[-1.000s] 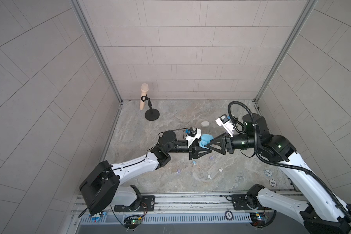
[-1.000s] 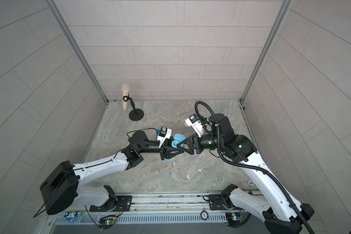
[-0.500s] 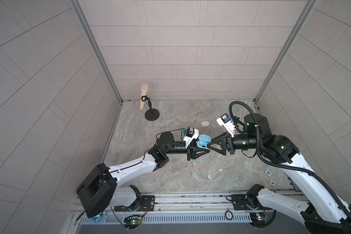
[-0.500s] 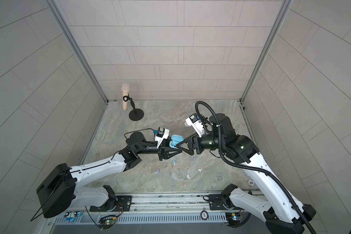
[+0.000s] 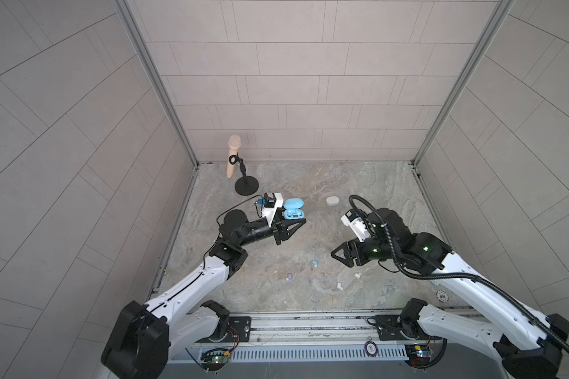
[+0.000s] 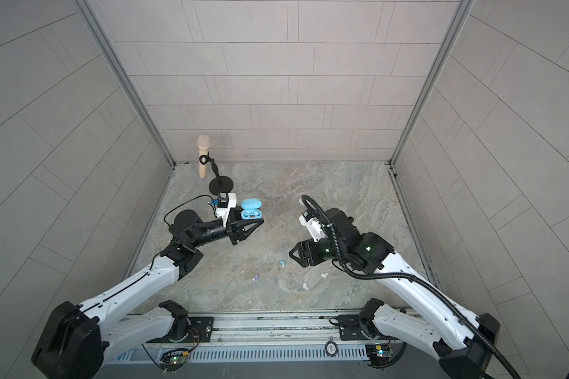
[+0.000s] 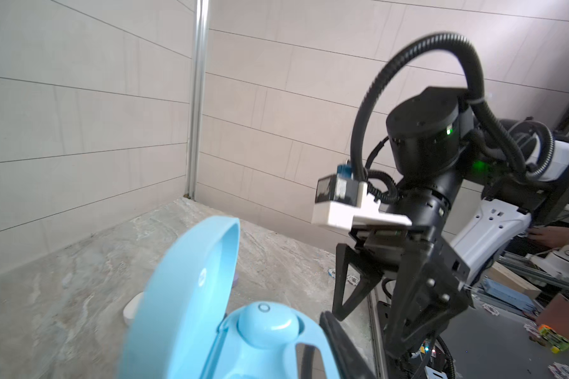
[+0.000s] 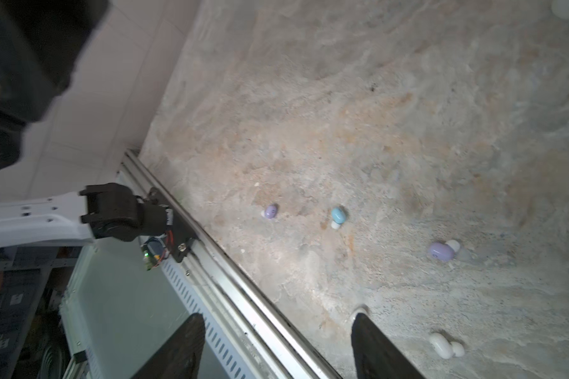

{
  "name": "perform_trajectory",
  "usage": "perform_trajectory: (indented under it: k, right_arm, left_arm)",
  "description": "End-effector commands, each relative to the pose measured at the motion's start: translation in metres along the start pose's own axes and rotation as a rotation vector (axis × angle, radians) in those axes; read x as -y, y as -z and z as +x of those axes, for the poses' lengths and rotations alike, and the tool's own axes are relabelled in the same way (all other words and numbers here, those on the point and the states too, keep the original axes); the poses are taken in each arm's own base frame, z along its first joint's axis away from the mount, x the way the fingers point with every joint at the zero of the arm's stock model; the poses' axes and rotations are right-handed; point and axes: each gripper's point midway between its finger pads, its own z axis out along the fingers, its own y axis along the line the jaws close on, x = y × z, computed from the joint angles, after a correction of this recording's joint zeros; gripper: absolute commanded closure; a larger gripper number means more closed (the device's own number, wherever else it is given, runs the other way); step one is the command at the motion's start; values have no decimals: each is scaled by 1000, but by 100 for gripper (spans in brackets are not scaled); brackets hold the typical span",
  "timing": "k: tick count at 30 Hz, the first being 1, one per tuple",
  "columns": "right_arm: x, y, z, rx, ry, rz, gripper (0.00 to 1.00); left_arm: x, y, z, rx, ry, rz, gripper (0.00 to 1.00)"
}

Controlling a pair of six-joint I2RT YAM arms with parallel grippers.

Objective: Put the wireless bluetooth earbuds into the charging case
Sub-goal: 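Withdraw the right gripper to the second earbud while the left arm moves the case away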

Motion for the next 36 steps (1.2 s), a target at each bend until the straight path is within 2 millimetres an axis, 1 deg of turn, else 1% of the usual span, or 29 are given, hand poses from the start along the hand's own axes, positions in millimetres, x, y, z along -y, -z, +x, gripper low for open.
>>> perform_trajectory:
  k: [1,5,9,14,17,20,25,30,36]
  right_arm:
    - [26,-31,-9,35,-62,140,27]
    - [40,-74,5,-115,-108,232,27]
    - [43,-113,11,-171,-118,255,27]
    - [49,-148,17,-246,-142,256,28]
    - [49,-163,21,-280,-151,238,28]
    - [52,-175,26,-312,-157,235,30]
    - [50,-186,37,-359,-178,201,32]
    - [47,-185,41,-373,-190,183,35]
    - [39,-178,39,-369,-192,159,37]
  left_arm:
    - [-17,11,-2,7,-2,-67,99]
    - [-39,22,-6,23,-1,-137,98]
    - [-51,30,-8,27,0,-167,99]
    - [-54,33,-8,33,2,-179,99]
    - [-54,34,-7,38,3,-181,99]
    - [-53,34,-6,38,8,-178,99]
    - [-53,34,-7,46,16,-174,99]
    - [-53,34,-6,46,21,-172,99]
    - [-53,34,-6,48,22,-171,99]
